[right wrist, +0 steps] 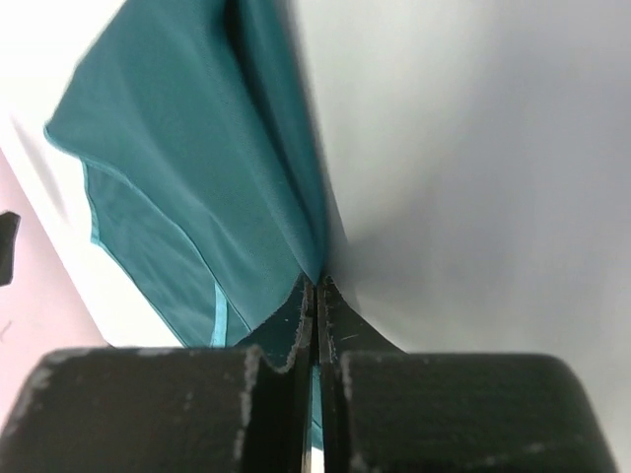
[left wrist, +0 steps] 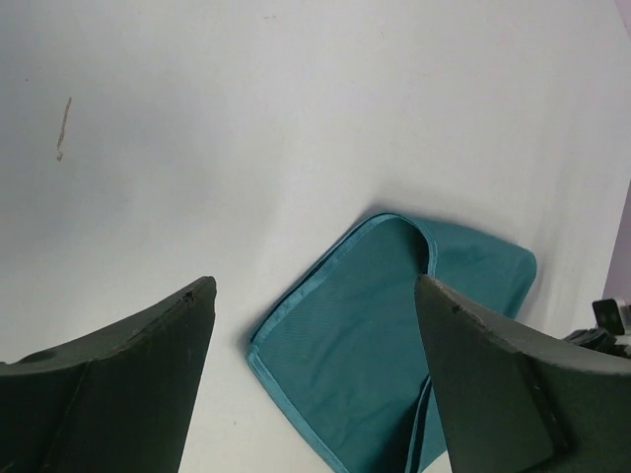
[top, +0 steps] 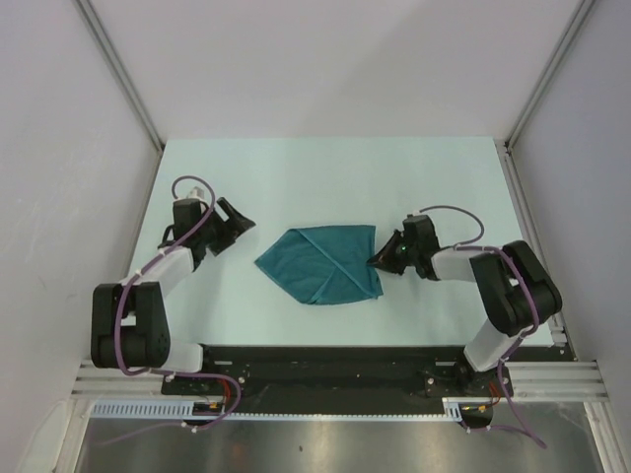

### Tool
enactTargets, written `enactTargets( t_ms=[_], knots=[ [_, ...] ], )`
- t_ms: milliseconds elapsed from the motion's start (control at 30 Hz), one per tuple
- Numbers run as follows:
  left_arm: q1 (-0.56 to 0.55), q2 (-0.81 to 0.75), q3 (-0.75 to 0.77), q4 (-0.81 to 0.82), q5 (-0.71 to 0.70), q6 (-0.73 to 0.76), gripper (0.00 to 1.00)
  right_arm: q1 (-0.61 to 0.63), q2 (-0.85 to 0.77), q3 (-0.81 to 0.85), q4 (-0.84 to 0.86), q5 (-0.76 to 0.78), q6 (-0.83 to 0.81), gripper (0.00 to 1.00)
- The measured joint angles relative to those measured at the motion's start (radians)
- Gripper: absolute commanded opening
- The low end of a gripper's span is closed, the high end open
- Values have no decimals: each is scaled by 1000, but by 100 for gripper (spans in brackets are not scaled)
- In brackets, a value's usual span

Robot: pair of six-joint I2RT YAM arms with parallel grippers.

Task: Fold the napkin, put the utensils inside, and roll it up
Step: Fold the napkin

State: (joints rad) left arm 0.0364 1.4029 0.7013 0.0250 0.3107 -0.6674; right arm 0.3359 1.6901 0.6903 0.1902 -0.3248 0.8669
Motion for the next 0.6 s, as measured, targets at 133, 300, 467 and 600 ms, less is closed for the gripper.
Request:
enactTargets(
  t_ms=[133,300,467,600],
  knots=[
    [0,2,-5,5,0,-5,86,115,-64,-68,25,121,109,0],
    [-22,2,-60,6,-32,-3,86,176,-98,-90,11,191,176,41],
    [-109,6,-118,-12,-77,-4,83,188,-163,-107,-2,212,187,61],
    [-133,22,-129,20,-81,-11,78,153,-225,-149,-13,209,169,61]
  ],
)
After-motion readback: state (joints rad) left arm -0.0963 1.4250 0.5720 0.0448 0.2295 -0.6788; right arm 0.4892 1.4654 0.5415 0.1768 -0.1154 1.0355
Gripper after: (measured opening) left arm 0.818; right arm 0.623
